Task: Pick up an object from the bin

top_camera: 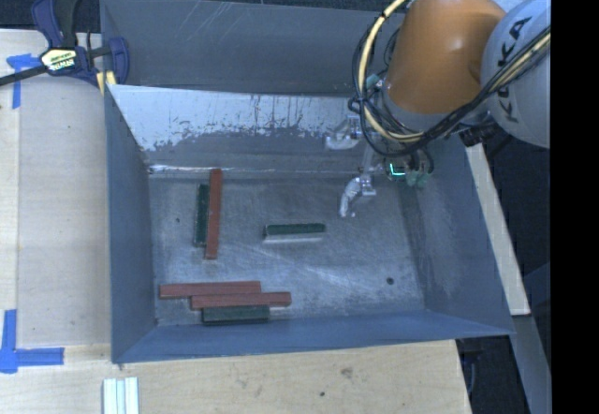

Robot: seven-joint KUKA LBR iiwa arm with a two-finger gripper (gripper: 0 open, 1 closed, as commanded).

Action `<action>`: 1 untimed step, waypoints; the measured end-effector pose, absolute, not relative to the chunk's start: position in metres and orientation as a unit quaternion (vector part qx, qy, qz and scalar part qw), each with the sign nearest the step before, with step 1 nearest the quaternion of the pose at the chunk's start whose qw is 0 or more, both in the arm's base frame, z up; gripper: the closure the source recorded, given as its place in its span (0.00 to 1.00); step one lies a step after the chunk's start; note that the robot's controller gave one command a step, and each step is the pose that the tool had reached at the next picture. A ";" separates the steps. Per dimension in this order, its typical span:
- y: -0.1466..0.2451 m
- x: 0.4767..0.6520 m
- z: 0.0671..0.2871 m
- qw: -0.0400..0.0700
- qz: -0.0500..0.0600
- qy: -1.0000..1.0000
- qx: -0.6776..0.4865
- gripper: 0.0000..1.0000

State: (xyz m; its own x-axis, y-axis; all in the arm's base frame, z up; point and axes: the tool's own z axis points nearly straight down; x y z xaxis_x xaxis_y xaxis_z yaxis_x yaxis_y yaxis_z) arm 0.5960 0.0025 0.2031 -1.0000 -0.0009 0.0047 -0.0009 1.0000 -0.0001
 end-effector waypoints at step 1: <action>0.003 0.598 0.208 -0.002 0.000 -1.000 0.000 0.00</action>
Offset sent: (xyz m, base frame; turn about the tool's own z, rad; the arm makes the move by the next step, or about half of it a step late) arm -0.0006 0.0184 -0.1331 -0.1340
